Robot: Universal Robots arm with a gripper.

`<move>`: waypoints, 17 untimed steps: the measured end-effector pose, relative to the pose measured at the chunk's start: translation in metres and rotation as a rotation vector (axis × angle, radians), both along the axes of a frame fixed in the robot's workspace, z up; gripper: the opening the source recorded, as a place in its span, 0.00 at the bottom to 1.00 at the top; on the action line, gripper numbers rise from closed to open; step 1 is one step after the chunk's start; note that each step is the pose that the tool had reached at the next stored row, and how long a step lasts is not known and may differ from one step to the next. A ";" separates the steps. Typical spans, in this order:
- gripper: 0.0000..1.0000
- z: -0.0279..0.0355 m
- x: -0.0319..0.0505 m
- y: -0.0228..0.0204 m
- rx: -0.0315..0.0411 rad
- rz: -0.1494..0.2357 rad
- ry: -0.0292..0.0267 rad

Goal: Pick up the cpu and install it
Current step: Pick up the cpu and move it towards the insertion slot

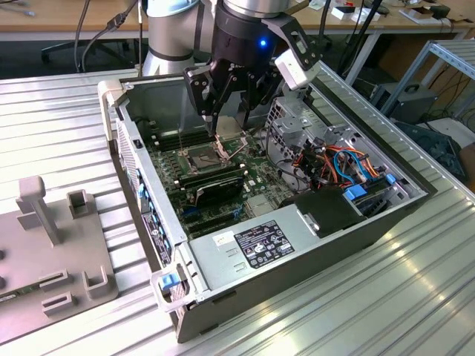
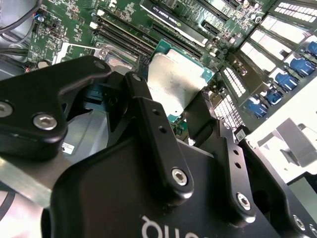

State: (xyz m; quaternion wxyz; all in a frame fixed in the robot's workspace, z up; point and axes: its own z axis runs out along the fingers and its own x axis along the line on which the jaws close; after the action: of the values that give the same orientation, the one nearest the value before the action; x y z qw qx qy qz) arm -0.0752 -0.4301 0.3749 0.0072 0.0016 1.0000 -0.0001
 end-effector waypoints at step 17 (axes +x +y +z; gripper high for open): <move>0.55 -0.0006 0.0000 0.0104 0.0000 0.000 0.0001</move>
State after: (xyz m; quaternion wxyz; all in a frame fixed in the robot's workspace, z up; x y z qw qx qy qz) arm -0.0752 -0.4198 0.3743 0.0071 0.0016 1.0000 -0.0001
